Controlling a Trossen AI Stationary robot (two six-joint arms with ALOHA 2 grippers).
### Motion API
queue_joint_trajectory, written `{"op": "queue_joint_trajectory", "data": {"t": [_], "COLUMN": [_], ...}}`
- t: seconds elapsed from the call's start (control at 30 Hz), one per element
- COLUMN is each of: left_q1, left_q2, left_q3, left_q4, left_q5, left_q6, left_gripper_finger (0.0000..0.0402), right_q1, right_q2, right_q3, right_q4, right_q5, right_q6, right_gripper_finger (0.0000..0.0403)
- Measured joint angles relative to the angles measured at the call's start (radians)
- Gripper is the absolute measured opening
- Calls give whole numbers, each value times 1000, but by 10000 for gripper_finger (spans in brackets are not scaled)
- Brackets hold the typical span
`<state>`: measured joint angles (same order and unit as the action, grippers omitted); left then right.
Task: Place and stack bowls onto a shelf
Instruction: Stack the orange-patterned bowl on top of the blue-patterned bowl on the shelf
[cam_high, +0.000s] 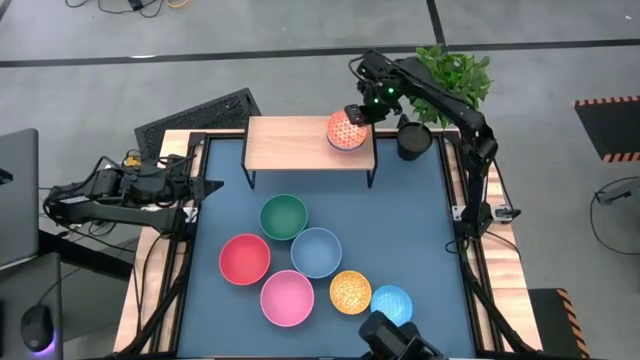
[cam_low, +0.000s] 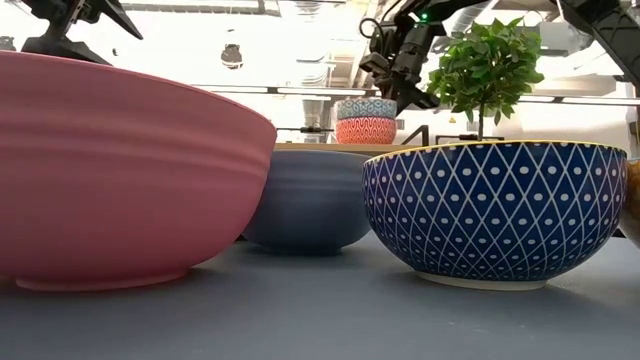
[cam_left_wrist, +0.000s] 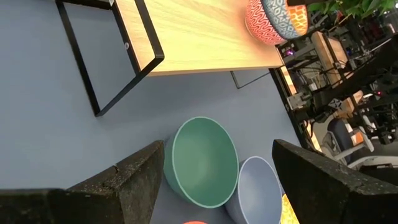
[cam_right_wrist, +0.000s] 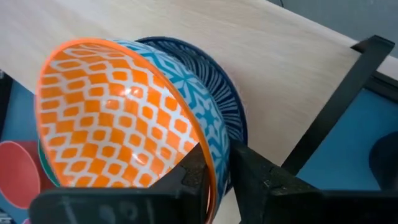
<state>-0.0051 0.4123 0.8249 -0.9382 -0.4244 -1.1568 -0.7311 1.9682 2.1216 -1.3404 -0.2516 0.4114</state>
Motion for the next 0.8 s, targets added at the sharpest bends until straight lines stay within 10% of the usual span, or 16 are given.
{"op": "queue_joint_trajectory", "data": {"t": [0.8], "left_q1": [0], "left_q2": [0], "left_q3": [0], "left_q4": [0], "left_q5": [0], "left_q6": [5], "left_gripper_finger": [283], "right_q1": [-9], "right_q2": [-31], "right_q3": [0], "right_q4": [72], "right_q5": [-8], "right_q6": [-1], "right_gripper_finger": [154]}}
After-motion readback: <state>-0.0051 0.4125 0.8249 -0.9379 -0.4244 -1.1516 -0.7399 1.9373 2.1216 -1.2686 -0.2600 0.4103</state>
